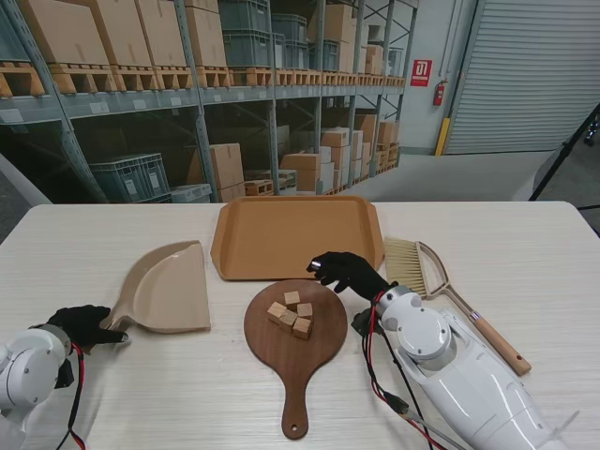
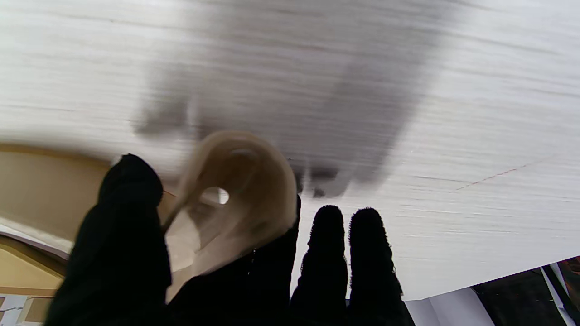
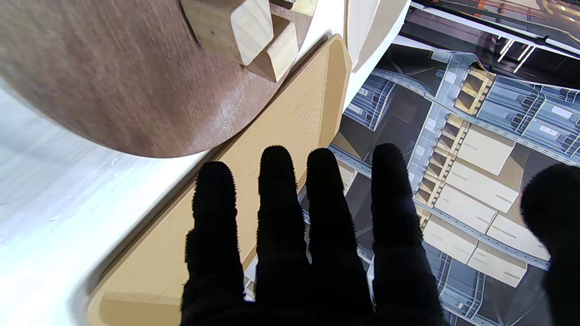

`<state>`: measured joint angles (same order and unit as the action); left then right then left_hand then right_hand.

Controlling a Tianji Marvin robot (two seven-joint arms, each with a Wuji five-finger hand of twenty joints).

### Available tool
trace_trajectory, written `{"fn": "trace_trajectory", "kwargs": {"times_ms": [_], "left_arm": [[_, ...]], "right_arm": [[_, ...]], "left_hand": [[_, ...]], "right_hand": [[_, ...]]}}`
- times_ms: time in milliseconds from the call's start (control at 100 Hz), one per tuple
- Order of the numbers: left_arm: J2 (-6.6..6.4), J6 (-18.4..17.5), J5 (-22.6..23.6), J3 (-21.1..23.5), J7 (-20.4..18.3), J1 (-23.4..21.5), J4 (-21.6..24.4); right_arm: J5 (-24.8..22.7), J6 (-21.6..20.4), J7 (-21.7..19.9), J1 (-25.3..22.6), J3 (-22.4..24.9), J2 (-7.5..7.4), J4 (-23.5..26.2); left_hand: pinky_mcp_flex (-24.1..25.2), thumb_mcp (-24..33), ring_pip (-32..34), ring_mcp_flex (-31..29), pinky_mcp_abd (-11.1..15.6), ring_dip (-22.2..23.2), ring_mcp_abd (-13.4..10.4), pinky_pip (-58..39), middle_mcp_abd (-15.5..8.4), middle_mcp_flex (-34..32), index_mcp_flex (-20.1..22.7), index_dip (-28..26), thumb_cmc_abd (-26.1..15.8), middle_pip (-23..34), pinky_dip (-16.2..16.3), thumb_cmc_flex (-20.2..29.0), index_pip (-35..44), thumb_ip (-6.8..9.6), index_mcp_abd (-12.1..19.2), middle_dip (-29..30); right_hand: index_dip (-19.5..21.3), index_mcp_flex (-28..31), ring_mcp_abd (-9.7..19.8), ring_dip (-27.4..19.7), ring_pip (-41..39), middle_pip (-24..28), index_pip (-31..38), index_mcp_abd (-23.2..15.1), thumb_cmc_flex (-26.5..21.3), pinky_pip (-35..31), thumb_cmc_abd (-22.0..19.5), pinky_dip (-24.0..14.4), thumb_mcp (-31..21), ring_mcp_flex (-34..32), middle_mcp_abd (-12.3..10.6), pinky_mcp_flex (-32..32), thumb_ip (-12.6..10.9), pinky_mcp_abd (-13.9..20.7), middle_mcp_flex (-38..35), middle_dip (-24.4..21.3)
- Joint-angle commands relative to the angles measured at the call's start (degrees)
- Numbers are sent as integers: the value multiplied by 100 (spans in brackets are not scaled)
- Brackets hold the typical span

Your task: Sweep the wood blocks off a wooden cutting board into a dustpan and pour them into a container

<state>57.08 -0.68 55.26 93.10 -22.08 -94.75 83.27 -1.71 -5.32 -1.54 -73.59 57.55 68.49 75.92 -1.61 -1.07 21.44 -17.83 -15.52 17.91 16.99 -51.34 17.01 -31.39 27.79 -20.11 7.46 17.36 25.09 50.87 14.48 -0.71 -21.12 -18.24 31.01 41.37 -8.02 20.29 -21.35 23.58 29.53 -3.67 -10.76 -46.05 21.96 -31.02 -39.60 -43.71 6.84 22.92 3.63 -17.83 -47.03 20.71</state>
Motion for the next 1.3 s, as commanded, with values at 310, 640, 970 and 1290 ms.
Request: {"fn": "trace_trajectory", "kwargs": {"times_ms": [310,640,970,1290], "left_arm": [[139,327,-154,-195,573,61,-217],[241,411,-141,-120,1229,-201,-103],[370,920,-168,175,1654,-920,433],[536,1099,-185,383,2429,-1635,988]], "right_arm": [[19,34,-110,-32,-33,-1,-7],[28,38,-129,-70,-27,-7,-6],[37,78,-127,-124,-14,-10,10],[-39,224,-106,-280,136,-39,128]], "left_hand": [[-839,-27,851,-1651,-104,326,-306,-881,-517,-1688,826,-284,-1152,1527,565,1633,2338,-161,666,-449],[-1304,-103,2531,-2575,-227,1280,-621,-1789,-883,-2321,773,-1436,-1758,3703,1046,1805,4153,-125,364,-1520],[-1655,-105,4457,-3179,-342,1595,-1218,-2576,-1595,-2962,803,-1903,-1796,6138,1527,1871,4717,-112,-39,-2203],[-1621,-84,4910,-3192,-426,1653,-1379,-2591,-1671,-2993,801,-2014,-1715,6330,1568,2015,4788,-99,-182,-2602]], "right_hand": [[1,96,93,15,-117,142,73,-69,110,-102,-115,-139,185,-206,-47,35,-128,-147,-228,67],[2,173,65,24,-150,164,89,-45,94,-181,-127,-149,179,-268,-45,101,-129,-141,-310,73],[1,203,69,36,-185,178,91,-35,76,-238,-139,-142,161,-306,-39,114,-129,-146,-348,82],[4,296,66,44,-211,200,115,-26,46,-275,-147,-127,126,-326,-52,121,-128,-147,-398,90]]}}
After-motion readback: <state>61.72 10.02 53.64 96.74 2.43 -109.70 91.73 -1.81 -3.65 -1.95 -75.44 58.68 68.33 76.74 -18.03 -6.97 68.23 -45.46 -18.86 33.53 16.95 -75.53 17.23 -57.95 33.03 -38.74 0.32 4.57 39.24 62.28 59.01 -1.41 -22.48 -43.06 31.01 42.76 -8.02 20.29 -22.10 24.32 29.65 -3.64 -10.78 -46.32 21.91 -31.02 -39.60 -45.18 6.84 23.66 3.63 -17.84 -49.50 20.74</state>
